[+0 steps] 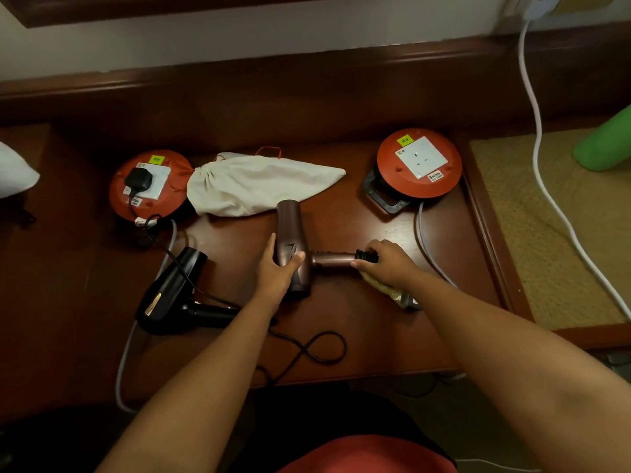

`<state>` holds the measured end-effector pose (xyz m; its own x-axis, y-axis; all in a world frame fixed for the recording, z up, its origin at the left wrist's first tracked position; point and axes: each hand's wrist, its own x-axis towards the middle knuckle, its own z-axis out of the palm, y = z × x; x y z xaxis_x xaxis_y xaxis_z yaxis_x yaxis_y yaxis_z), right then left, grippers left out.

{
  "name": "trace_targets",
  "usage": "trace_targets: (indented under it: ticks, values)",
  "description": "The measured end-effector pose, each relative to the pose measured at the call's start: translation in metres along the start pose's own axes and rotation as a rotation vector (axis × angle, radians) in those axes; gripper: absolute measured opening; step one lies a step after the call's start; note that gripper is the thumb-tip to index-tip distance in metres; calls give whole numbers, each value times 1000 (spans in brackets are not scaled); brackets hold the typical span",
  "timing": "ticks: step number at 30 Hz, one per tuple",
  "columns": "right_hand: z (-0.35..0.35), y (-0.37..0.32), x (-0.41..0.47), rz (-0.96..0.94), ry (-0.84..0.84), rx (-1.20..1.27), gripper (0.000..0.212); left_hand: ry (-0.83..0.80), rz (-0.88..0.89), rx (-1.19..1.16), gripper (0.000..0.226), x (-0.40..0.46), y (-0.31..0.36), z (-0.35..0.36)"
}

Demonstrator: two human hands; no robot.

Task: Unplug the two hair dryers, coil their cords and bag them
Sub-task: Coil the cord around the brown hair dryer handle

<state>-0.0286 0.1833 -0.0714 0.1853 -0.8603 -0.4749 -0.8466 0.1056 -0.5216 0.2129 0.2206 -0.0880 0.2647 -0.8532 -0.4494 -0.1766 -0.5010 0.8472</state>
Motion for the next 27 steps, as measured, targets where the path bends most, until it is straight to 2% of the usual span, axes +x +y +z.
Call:
trace_targets:
  ticks: [7, 14, 19, 24, 27]
  values:
    - [-12, -1, 4, 39, -73, 82, 41, 2, 23, 48, 82, -1, 3, 4]
    - [-15, 1, 5, 31, -4, 109, 37, 20, 41, 102, 80, -3, 8, 7]
    - [-15, 1, 2, 10, 24, 79, 30, 39, 101, 247, 79, -2, 10, 9]
    - [-13, 2, -1, -11, 50, -14, 48, 42, 162, 399, 75, -6, 14, 8]
    - [-13, 1, -7, -14, 68, -23, 52, 38, 177, 470, 74, -10, 16, 9]
